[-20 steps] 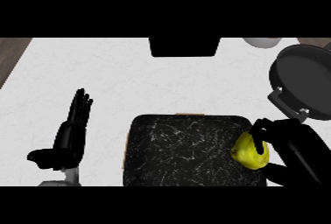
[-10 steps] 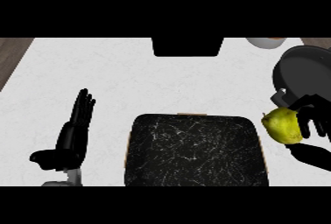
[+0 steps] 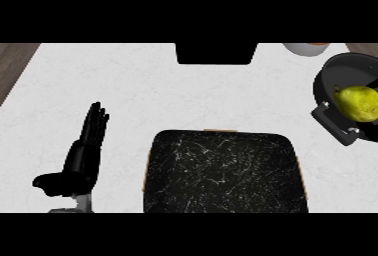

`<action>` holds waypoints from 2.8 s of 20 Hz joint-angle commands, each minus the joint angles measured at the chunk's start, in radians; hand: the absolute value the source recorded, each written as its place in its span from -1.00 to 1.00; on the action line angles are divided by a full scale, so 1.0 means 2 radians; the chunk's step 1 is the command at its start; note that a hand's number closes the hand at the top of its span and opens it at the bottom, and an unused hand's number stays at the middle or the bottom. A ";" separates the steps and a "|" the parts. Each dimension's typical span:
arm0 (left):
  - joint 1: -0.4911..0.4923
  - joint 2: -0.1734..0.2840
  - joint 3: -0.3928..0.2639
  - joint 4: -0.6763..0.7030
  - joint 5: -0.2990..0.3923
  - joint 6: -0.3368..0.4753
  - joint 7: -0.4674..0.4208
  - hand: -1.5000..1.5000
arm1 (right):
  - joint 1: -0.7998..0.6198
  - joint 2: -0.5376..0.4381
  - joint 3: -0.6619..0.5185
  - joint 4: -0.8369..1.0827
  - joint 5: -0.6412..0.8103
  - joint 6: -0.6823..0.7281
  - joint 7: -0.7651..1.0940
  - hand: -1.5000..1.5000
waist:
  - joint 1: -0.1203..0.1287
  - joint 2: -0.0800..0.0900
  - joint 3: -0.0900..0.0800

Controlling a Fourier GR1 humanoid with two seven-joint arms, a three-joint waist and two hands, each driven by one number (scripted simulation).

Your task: Pick the pear from the tray and place it in the pot

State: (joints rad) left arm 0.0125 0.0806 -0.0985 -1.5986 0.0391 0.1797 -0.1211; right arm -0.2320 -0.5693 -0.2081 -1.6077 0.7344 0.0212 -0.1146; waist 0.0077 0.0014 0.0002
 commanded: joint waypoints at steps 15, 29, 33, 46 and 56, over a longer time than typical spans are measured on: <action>-0.005 -0.001 0.006 0.014 -0.004 -0.017 -0.008 0.00 | -0.211 -0.087 -0.034 0.522 0.044 -0.045 -0.220 1.00 | 0.011 0.004 0.001; -0.052 -0.005 0.014 0.028 -0.002 -0.014 0.012 0.00 | -0.272 -0.084 -0.066 0.697 0.041 -0.005 -0.239 -1.00 | 0.022 0.011 0.003; -0.035 -0.016 0.004 0.020 -0.011 -0.003 0.004 0.00 | -0.274 -0.076 -0.156 0.699 -0.054 0.015 -0.294 -1.00 | 0.013 0.008 0.005; -0.032 -0.004 0.010 0.011 -0.005 -0.017 0.003 0.00 | -0.271 -0.164 -0.264 0.741 -0.161 0.129 -0.280 -1.00 | 0.026 0.014 0.005; -0.027 -0.022 -0.003 0.023 -0.013 -0.010 -0.015 0.00 | -0.234 -0.192 -0.289 0.738 -0.186 0.173 -0.314 -1.00 | 0.027 0.018 0.006</action>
State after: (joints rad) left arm -0.0440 0.0514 -0.0988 -1.5727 0.0212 0.1509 -0.1273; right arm -0.7144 -0.9281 -0.7701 -0.1284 0.3780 0.3435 -0.7325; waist 0.0592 0.0342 0.0114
